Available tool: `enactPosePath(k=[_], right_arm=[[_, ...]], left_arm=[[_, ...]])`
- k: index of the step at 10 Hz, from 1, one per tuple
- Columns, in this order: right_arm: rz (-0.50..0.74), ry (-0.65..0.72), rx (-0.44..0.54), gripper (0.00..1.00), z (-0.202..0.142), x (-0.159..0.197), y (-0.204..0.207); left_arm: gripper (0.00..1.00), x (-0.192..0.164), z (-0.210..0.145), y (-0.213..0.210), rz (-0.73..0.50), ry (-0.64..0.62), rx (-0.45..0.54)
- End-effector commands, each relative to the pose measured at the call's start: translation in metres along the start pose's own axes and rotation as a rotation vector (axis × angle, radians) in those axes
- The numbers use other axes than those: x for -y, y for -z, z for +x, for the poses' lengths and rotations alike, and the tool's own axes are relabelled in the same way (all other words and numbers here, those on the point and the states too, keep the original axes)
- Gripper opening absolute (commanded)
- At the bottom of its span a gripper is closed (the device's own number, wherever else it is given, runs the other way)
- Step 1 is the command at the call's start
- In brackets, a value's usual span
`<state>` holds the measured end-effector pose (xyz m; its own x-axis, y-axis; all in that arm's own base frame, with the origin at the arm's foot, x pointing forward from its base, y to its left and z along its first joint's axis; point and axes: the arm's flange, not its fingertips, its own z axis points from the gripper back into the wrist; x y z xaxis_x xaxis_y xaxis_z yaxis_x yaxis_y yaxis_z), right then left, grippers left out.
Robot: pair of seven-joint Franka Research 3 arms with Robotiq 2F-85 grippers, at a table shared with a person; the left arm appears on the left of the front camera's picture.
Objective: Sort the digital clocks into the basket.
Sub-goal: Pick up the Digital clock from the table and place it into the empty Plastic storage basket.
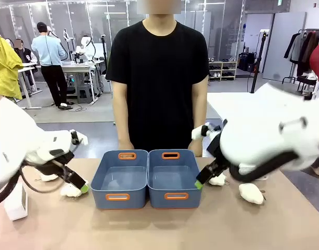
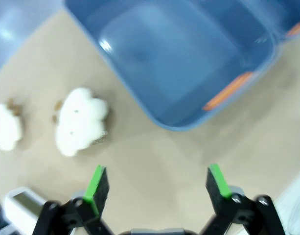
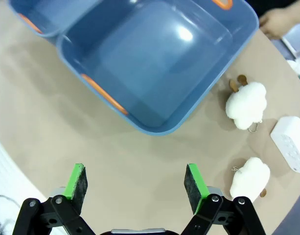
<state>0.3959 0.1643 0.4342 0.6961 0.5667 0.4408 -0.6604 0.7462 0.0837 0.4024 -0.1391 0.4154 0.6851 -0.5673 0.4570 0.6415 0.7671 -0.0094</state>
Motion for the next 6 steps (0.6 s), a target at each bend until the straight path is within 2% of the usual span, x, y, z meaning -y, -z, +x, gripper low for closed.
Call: enactPosePath(k=[1, 2, 4, 5, 6], right_arm=[[0.234, 0.074, 0.075, 1.0, -0.011, 0.038, -0.024], [0.383, 0.13, 0.153, 1.0, -0.026, 0.055, -0.034], [0.56, 0.315, 0.329, 1.0, -0.077, 0.089, -0.055], [0.631, 0.423, 0.417, 1.0, -0.119, 0.102, -0.066], [0.687, 0.518, 0.498, 1.0, -0.164, 0.112, -0.074]], left_arm=[[1.0, -0.05, -0.009, -0.041, -0.362, -0.09, 0.013], [1.0, -0.07, -0.021, -0.05, -0.51, -0.201, 0.092], [1.0, -0.113, -0.06, -0.07, -0.823, -0.284, 0.21], [1.0, -0.134, -0.1, -0.087, -0.936, -0.342, 0.269], [1.0, -0.153, -0.139, -0.097, -0.977, -0.469, 0.382]])
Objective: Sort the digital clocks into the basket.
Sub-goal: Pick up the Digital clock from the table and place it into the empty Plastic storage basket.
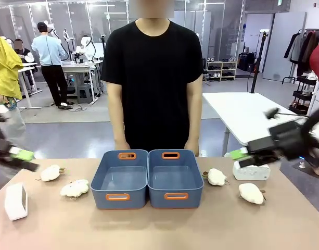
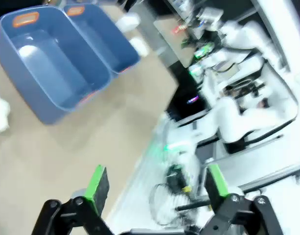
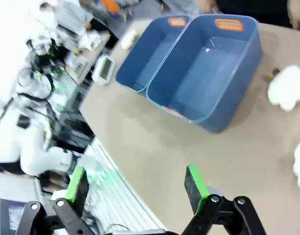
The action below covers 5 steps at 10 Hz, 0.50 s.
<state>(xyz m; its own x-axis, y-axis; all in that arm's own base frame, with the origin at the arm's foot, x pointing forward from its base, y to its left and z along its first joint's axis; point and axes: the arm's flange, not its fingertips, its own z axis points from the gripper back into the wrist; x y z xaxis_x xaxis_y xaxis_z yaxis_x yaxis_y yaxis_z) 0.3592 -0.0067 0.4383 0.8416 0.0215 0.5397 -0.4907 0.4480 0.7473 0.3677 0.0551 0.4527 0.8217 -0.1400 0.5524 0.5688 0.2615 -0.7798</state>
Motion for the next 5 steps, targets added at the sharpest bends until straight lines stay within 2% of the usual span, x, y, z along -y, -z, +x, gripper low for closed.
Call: enactPosePath(k=[1, 2, 3, 4, 5], right_arm=[[0.052, 0.119, 0.207, 1.0, -0.054, 0.029, -0.059], [-0.004, 0.166, 0.314, 1.0, -0.079, 0.041, -0.092], [0.027, 0.186, 0.402, 1.0, -0.115, 0.034, -0.111], [-0.003, 0.162, 0.495, 1.0, -0.132, 0.035, -0.139], [-0.024, 0.228, 0.543, 1.0, -0.174, 0.018, -0.146]], left_arm=[[1.0, -0.034, -0.026, -0.058, -0.046, -0.159, 0.182], [1.0, -0.048, -0.039, -0.091, -0.041, -0.173, 0.323], [1.0, -0.036, -0.076, -0.123, 0.032, -0.224, 0.416], [1.0, -0.051, -0.089, -0.148, 0.096, -0.259, 0.485], [1.0, -0.03, -0.141, -0.164, 0.147, -0.356, 0.549]])
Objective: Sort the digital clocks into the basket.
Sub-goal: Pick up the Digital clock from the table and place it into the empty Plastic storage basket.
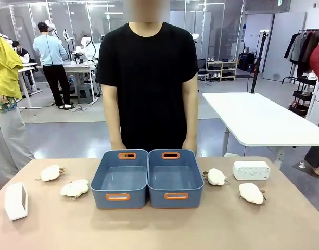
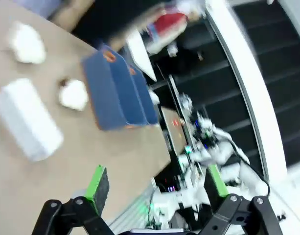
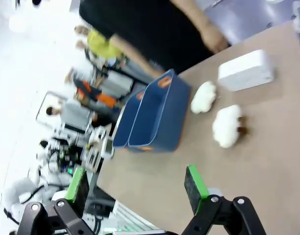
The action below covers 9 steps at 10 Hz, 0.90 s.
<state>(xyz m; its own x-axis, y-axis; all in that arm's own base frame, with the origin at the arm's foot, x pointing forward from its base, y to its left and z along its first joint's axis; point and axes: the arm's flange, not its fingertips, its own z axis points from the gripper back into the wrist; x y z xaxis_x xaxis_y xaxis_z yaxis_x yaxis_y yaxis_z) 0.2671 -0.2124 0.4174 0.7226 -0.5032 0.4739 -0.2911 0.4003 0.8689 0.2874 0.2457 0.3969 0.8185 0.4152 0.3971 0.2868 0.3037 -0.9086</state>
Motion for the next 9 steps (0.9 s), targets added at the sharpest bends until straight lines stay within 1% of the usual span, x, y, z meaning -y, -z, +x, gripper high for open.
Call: enactPosePath(k=[1, 2, 3, 9], right_arm=[[-0.028, -0.074, 0.113, 1.0, -0.086, -0.02, -0.012], [-0.067, -0.077, 0.125, 1.0, -0.091, -0.02, -0.013], [-0.014, -0.011, 0.084, 1.0, -0.006, 0.001, -0.036], [-0.014, -0.011, 0.084, 1.0, -0.006, 0.001, -0.036]], left_arm=[[1.0, -0.005, 0.001, -0.002, 0.029, 0.0, 0.095], [1.0, 0.002, -0.001, -0.009, 0.051, 0.011, 0.17], [1.0, -0.004, -0.009, -0.024, 0.03, -0.019, 0.07], [1.0, -0.004, -0.009, -0.024, 0.03, -0.019, 0.07]])
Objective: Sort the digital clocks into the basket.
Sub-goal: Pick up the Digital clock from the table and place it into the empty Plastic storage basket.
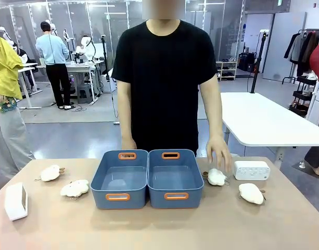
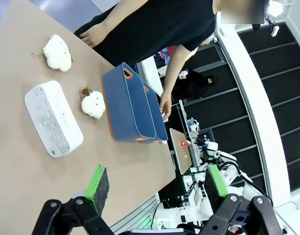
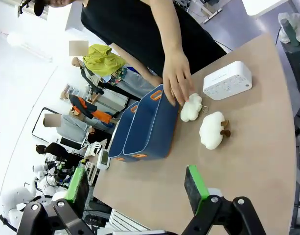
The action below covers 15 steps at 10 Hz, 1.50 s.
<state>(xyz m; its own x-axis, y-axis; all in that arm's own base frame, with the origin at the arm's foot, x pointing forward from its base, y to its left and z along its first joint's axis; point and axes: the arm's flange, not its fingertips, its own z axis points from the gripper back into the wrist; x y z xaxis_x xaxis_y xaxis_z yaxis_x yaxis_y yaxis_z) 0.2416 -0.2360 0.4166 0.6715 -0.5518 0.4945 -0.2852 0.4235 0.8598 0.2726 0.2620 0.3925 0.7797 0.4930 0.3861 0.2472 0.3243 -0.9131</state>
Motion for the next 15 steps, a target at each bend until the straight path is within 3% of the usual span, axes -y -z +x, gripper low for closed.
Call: enactPosePath(k=[1, 11, 12, 14, 15], right_arm=[[0.009, 0.002, 0.012, 1.0, 0.001, -0.001, -0.002], [0.009, 0.002, 0.012, 1.0, 0.001, -0.001, -0.002], [0.009, 0.002, 0.012, 1.0, 0.001, -0.001, -0.002], [0.009, 0.002, 0.012, 1.0, 0.001, -0.001, -0.002], [0.009, 0.002, 0.012, 1.0, 0.001, -0.001, -0.002]], left_arm=[[1.0, 0.0, -0.002, -0.004, -0.008, 0.005, -0.015], [1.0, 0.0, 0.0, -0.001, -0.001, 0.0, 0.001], [1.0, 0.025, 0.0, 0.012, 0.257, 0.032, 0.047], [1.0, 0.061, 0.008, 0.037, 0.442, 0.001, -0.011], [1.0, 0.077, 0.01, 0.045, 0.609, -0.015, -0.029]])
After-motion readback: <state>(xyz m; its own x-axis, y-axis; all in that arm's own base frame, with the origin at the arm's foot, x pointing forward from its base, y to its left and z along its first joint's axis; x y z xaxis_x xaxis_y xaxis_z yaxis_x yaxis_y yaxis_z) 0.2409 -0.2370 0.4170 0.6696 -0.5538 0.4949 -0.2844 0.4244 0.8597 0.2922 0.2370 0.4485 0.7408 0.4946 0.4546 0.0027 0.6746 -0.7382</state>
